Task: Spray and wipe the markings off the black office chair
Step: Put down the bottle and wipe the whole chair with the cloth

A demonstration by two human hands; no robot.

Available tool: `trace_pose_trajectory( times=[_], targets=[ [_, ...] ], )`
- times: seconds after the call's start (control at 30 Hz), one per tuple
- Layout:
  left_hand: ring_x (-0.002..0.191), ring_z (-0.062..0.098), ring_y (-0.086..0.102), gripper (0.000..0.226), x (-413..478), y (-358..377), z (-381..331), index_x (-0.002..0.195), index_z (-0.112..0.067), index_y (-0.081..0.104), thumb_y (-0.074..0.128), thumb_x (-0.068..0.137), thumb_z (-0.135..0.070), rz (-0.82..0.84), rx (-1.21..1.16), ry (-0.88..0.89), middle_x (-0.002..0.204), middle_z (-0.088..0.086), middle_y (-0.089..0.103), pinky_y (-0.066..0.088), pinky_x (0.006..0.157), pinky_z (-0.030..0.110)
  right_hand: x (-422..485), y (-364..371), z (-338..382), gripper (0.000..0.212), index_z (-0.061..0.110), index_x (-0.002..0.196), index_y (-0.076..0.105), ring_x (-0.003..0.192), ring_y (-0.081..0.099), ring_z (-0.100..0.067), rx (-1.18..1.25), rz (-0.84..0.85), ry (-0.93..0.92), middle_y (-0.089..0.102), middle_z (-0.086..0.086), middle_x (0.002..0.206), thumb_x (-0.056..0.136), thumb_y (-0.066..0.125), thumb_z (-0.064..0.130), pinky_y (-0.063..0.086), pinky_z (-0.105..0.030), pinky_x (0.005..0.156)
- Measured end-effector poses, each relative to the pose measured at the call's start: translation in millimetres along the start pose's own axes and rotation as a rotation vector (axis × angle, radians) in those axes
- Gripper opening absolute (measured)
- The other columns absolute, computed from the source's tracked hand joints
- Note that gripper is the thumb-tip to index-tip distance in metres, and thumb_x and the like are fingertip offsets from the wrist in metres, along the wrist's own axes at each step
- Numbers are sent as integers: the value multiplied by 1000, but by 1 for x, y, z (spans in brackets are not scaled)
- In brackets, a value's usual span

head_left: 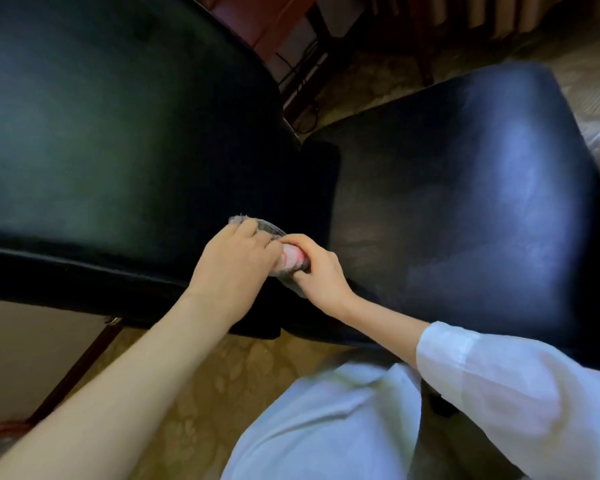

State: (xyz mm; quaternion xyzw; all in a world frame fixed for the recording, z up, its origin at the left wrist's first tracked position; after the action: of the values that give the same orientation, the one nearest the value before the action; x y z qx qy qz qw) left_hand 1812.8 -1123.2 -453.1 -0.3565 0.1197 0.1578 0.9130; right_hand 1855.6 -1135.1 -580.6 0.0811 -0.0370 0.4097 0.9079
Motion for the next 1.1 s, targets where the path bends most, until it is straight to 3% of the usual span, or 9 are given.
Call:
trace_pose_trajectory(
  times=[0.1, 0.27, 0.4, 0.6, 0.73, 0.83, 0.93, 1.03, 1.1],
  targets=[
    [126, 18, 37, 37, 2, 16, 7, 133, -26, 39, 46, 97, -26, 46, -8, 19, 135, -7, 48, 31, 102, 29, 8, 26, -16, 59, 21, 126, 54, 108, 59, -12, 41, 60, 42, 63, 0, 117, 77, 56, -12, 51, -29, 93],
    [114, 20, 45, 33, 3, 30, -10, 130, -21, 45, 45, 97, -22, 87, 64, 93, 129, -1, 52, 33, 101, 32, -2, 60, -41, 66, 28, 127, 46, 101, 60, -11, 245, 41, 191, 61, -2, 114, 77, 52, -15, 53, -25, 82],
    [104, 22, 48, 25, -6, 35, -16, 117, -18, 52, 52, 93, -22, 26, 45, 63, 113, 1, 58, 36, 94, 34, -11, 69, -51, 62, 30, 122, 48, 96, 64, -22, 316, 23, 247, 64, -7, 107, 73, 52, -8, 57, -44, 77],
    [116, 24, 38, 32, -29, 34, -26, 126, -16, 42, 42, 94, -18, 63, -15, 104, 124, 2, 48, 27, 103, 36, -28, 72, -41, 52, 27, 122, 47, 91, 64, -24, 249, 67, 248, 64, -7, 103, 79, 55, -1, 56, -45, 71],
    [103, 23, 51, 29, -58, 23, -25, 114, -16, 58, 56, 85, -18, -37, -104, 32, 110, 2, 61, 38, 92, 34, -44, 72, -27, 48, 26, 119, 48, 90, 63, -19, 217, 115, 229, 63, -5, 103, 79, 57, 0, 55, -39, 71],
    [78, 25, 57, 31, -82, 16, -21, 87, -12, 67, 78, 59, -13, -112, -178, 19, 81, 6, 65, 43, 75, 35, -61, 74, -14, 47, 23, 116, 50, 86, 62, -15, 190, 155, 197, 63, -3, 101, 80, 59, -5, 56, -39, 72],
    [73, 26, 59, 25, -111, -5, -16, 81, -10, 67, 61, 57, -6, -211, -177, 21, 76, 7, 64, 45, 71, 35, -72, 77, 9, 48, 24, 113, 53, 89, 63, -14, 143, 161, 122, 64, 2, 99, 77, 63, -5, 55, -45, 75],
    [81, 28, 60, 24, -138, -19, -1, 89, -9, 66, 54, 70, -4, -287, -144, -36, 86, 7, 64, 35, 79, 34, -72, 76, 47, 52, 29, 114, 54, 95, 61, -10, 101, 174, 14, 63, 9, 104, 76, 63, -6, 55, -43, 80],
    [87, 29, 61, 25, -154, -30, 14, 96, -9, 64, 52, 76, -1, -322, -134, -109, 94, 8, 64, 37, 80, 36, -70, 73, 79, 51, 30, 116, 54, 102, 58, -9, 35, 181, -94, 61, 10, 109, 77, 60, -3, 53, -41, 87]
  ],
)
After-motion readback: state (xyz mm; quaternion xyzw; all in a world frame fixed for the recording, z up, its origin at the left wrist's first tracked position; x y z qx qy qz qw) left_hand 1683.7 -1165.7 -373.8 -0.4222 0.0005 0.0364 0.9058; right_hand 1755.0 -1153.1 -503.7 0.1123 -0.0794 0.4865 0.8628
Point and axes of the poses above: each hand's wrist, its own x-axis towards the middle knuckle, its own y-axis out of the palm, z = x × y, the point moved 7 cm from there along x, towards the middle knuckle
